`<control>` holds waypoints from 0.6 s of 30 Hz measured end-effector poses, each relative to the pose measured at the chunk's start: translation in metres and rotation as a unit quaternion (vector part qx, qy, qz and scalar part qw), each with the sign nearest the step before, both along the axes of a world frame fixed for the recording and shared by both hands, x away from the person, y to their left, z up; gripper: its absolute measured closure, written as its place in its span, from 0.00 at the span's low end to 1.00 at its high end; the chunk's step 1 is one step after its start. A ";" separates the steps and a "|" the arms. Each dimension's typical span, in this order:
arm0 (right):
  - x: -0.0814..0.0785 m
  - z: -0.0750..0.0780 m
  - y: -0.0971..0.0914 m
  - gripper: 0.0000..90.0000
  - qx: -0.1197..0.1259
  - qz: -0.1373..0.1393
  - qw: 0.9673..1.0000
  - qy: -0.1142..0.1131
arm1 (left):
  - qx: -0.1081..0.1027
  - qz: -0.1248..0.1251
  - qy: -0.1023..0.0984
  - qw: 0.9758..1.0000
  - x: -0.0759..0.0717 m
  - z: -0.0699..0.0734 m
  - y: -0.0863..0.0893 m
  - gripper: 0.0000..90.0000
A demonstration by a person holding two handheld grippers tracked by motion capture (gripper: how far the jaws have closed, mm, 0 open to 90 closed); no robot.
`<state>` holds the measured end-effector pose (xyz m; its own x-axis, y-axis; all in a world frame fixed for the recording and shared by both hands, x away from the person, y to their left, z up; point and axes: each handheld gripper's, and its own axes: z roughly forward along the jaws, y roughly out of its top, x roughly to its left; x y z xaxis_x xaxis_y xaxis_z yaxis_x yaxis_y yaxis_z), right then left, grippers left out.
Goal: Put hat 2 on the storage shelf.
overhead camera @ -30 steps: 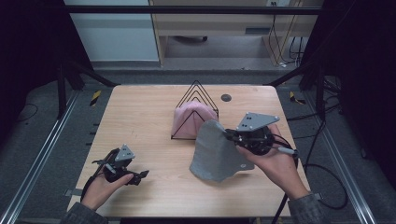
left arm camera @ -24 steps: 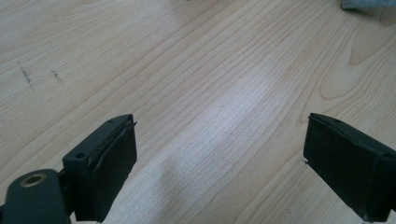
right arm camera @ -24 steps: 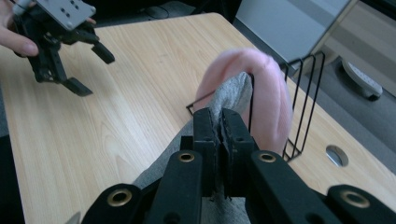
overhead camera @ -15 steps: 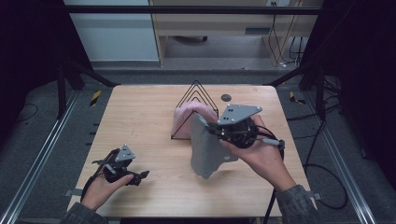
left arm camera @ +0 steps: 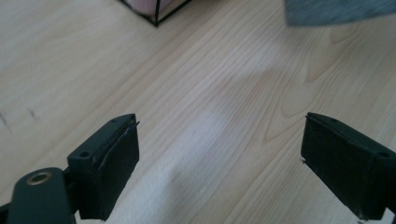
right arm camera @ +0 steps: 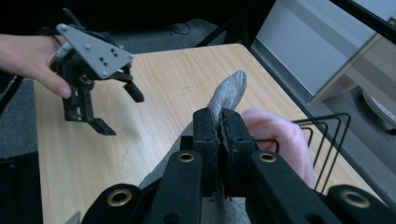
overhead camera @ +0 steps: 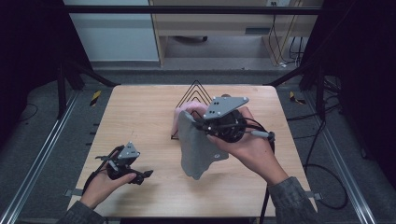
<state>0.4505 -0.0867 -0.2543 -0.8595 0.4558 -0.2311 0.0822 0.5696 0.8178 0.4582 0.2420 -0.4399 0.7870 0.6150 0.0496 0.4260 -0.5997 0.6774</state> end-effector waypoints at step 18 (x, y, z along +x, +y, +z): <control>-0.002 -0.007 0.033 0.96 -0.014 0.038 0.999 0.012 | -0.021 -0.107 -0.011 0.994 0.033 0.059 -0.040 0.14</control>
